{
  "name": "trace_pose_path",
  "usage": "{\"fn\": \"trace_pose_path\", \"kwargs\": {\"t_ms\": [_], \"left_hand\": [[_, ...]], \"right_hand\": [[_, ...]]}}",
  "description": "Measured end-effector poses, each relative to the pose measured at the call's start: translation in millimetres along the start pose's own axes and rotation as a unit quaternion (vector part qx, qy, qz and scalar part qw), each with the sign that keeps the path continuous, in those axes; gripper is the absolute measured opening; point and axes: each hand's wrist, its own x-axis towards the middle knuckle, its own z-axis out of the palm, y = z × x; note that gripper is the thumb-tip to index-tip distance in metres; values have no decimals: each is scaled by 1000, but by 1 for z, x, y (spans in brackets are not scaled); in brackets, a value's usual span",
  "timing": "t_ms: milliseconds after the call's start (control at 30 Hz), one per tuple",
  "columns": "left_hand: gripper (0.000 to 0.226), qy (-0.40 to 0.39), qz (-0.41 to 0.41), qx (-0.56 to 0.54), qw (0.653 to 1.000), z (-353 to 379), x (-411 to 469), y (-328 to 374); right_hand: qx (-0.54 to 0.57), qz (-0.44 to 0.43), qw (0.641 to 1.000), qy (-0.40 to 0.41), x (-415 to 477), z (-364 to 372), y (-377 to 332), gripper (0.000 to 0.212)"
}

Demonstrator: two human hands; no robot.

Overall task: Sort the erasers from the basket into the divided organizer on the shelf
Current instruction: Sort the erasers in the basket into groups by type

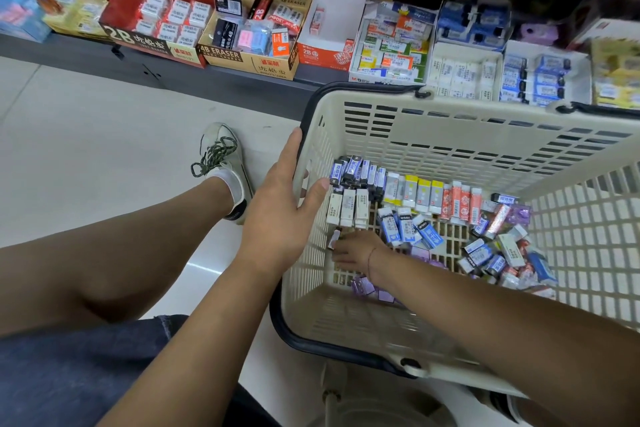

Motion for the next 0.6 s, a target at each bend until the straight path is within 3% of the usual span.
{"fn": "trace_pose_path", "kwargs": {"t_ms": [167, 267, 367, 467, 600], "left_hand": [[67, -1, -1, 0, 1000, 0, 0, -1], [68, -1, 0, -3, 1000, 0, 0, 0], [68, 0, 3, 4, 1000, 0, 0, -1], [68, 2, 3, 7, 1000, 0, 0, -1], [67, -2, -4, -6, 1000, -1, -1, 2]], "right_hand": [[92, 22, 995, 36, 4, 17, -1, 16], [60, 50, 997, 28, 5, 20, 0, 27], [-45, 53, 997, -22, -15, 15, -2, 23], [-83, -29, 996, -18, -41, -7, -15, 15], [-34, -177, 973, 142, -47, -46, -51, 13]]}}
